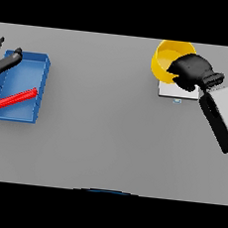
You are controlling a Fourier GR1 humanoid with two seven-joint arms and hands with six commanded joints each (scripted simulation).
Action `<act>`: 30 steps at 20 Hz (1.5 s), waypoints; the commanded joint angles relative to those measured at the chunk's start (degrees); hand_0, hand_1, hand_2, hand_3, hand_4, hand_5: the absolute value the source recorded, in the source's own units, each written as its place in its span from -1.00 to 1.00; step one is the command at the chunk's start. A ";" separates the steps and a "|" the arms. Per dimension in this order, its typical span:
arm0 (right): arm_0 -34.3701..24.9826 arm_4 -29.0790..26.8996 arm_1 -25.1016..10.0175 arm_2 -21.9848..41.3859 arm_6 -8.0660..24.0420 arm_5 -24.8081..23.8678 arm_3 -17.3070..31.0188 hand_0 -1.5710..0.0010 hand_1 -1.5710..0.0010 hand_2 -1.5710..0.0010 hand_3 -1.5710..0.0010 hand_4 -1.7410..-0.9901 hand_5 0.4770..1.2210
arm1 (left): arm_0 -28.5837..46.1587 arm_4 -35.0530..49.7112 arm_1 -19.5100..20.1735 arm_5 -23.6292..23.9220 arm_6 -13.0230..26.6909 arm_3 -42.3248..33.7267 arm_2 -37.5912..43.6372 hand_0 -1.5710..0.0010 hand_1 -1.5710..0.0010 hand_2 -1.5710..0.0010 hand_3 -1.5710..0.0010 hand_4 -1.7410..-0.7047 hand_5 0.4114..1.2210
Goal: Pick up the red beaker and tilt it to pour out 1 green nut into yellow bowl. Pick up the yellow bowl and place it on the metallic measuring scale.
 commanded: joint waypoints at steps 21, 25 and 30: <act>-3.78 -0.24 3.38 -2.41 -3.76 -6.85 21.70 -0.98 -0.82 -0.71 -0.41 -0.84 1.00 | -1.35 -0.71 0.20 -0.42 2.26 0.68 -0.59 1.00 1.00 1.00 1.00 0.75 -0.10; -3.26 -2.11 3.82 -3.62 -2.21 -4.58 21.40 -0.21 -0.03 0.10 0.27 -0.45 0.31 | -0.09 -0.27 0.34 -0.22 2.33 -0.93 -0.33 1.00 1.00 1.00 1.00 0.75 -0.12; -4.04 -2.27 4.16 -3.81 -1.98 -3.61 22.76 0.61 0.61 0.69 0.74 -0.25 -0.04 | 0.00 -0.39 -0.06 -0.22 1.91 -0.42 -0.57 1.00 1.00 1.00 1.00 0.75 -0.17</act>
